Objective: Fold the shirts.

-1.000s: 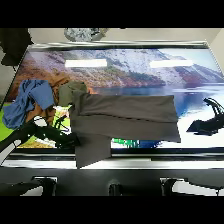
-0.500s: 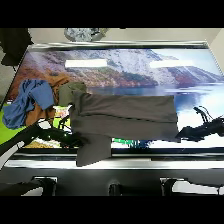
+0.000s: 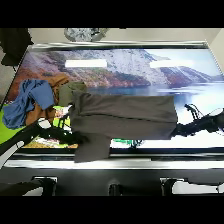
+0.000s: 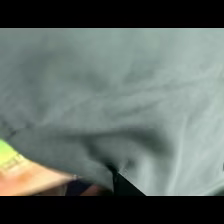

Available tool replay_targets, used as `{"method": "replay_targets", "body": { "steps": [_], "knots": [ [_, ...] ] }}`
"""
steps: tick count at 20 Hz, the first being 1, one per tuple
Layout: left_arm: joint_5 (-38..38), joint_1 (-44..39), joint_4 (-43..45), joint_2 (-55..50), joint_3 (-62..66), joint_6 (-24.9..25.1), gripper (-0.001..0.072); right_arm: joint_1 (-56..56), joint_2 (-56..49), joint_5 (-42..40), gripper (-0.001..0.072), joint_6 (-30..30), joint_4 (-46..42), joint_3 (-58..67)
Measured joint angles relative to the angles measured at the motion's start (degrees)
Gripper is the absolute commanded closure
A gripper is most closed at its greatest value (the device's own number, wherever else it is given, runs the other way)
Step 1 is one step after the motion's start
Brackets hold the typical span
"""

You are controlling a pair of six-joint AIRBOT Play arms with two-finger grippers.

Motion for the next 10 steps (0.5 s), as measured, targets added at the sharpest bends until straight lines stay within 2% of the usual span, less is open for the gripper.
{"method": "replay_targets", "body": {
  "steps": [2,6,10],
  "knots": [
    [0.35,0.39,1.03,3.02,3.61,1.33,0.0687,0.28,0.9,-1.92,0.0669,-0.02,-1.16,2.19],
    [0.24,2.27,-0.55,6.4,14.75,1.68,0.0689,1.07,2.99,0.52,0.067,0.26,1.49,10.67],
    [1.2,5.03,-1.29,-1.14,27.78,0.09,0.0688,6.14,-0.17,-4.11,0.0668,2.01,1.44,21.84]
  ]
}}
